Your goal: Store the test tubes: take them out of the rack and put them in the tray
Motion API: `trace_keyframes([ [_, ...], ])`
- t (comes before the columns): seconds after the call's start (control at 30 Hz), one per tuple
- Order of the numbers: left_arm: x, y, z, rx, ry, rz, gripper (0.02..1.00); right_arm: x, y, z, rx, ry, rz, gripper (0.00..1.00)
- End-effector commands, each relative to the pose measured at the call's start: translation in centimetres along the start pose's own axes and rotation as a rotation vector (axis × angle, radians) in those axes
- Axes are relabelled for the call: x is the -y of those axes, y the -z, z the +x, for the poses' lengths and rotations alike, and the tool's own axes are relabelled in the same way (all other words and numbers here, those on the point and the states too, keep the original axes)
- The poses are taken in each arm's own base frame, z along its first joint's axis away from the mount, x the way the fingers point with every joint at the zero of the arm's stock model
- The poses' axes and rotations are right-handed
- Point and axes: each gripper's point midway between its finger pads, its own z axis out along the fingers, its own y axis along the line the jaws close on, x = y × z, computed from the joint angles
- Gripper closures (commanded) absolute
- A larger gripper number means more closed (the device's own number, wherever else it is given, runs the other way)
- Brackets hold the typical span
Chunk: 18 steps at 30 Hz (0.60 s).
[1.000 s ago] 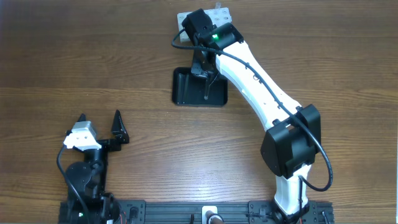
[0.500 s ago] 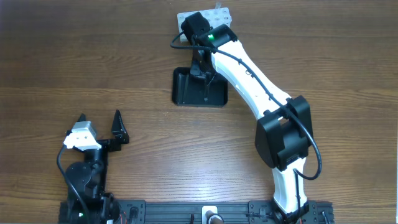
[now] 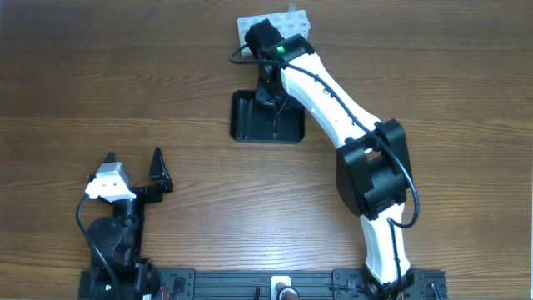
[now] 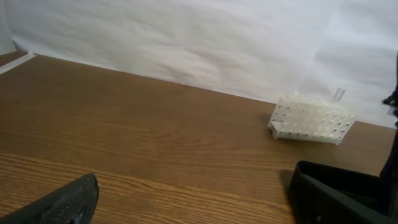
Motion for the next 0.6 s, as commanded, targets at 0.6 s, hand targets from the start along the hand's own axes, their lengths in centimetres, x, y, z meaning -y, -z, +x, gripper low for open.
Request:
trace_keyframes([
  [0.6,0.3,0.0,0.1,-0.001,-0.012,0.015,0.023,-0.4,-2.5,0.2,-0.043,-0.019,-0.001,0.695],
])
